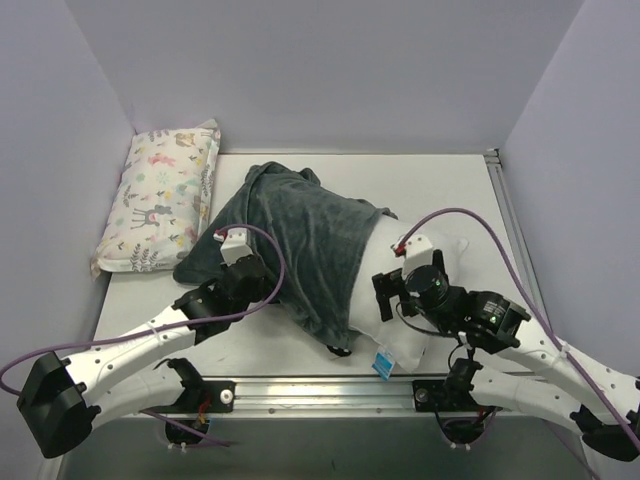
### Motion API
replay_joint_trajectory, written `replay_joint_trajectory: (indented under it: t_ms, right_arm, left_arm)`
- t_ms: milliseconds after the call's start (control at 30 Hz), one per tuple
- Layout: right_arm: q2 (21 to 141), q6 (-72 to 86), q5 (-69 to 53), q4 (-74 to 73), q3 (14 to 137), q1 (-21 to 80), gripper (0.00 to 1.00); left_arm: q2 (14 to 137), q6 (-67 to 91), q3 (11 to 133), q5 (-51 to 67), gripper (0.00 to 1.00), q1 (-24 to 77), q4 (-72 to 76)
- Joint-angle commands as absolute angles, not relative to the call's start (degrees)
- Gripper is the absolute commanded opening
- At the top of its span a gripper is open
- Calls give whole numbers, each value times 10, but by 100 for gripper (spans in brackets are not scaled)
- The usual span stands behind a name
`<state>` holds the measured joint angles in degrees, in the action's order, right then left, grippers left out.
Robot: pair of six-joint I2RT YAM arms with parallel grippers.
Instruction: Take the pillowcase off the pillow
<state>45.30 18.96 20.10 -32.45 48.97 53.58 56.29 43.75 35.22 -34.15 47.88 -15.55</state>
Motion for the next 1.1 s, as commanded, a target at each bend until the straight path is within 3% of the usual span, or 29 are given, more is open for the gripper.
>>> replay_joint_trajectory:
  t_ms: [0, 300, 500, 800, 1067]
  right_arm:
    - [484, 166, 256, -349, 510, 613, 100]
    - [589, 153, 380, -369, 533, 779, 100]
    - [615, 173, 511, -386, 558, 827, 100]
    - [610, 136, 495, -395, 596, 851, 100]
    - [661, 179, 448, -399, 547, 875, 100]
  left_arm:
    - [567, 413, 387, -334, 0, 465, -136]
    - [569, 411, 386, -317, 0, 463, -138]
    - [561, 406, 385, -309, 0, 461, -141]
    - [548, 405, 380, -306, 0, 461, -147]
    - [544, 401, 388, -303, 0, 461, -156]
